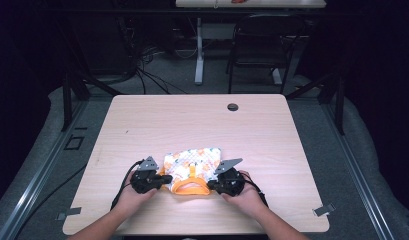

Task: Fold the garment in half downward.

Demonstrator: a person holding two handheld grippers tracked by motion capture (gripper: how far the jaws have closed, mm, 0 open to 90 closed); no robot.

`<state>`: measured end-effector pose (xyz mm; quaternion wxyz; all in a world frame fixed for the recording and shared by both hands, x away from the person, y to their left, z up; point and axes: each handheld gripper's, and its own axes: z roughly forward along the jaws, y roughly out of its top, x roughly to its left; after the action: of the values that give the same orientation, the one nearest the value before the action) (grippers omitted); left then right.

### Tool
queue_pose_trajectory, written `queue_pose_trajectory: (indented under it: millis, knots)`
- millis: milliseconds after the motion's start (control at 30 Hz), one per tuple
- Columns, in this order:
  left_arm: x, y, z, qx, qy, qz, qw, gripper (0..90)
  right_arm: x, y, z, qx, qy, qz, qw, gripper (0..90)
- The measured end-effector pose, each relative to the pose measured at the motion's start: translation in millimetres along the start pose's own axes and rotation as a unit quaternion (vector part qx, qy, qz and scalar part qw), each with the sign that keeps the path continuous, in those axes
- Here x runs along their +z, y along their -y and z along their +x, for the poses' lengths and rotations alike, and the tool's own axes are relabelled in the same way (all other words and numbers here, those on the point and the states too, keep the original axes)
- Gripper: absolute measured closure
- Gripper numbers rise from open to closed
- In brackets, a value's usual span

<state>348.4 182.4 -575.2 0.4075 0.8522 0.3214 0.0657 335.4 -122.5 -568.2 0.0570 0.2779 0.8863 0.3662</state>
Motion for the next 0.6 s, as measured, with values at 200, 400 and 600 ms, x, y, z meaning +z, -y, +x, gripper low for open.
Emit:
queue_pose_trajectory:
  millis: [200, 400, 600]
  knots:
    - [3.7, -1.9, 6.6, -0.013, -0.003, -0.009, 0.9999, 88.2, 2.5, -3.2, -5.6, 0.007, 0.007, -0.003, 0.9999, 84.7]
    - [6.4, -3.2, 12.1, -0.024, -0.004, -0.017, 0.9996, 88.7, 3.7, -4.8, -12.6, 0.017, 0.006, -0.005, 0.9998, 84.7]
    - [11.9, -11.2, 16.0, -0.022, -0.02, -0.013, 0.9995, 88.9, 7.0, -9.3, -18.4, 0.023, 0.017, -0.007, 0.9996, 84.7]
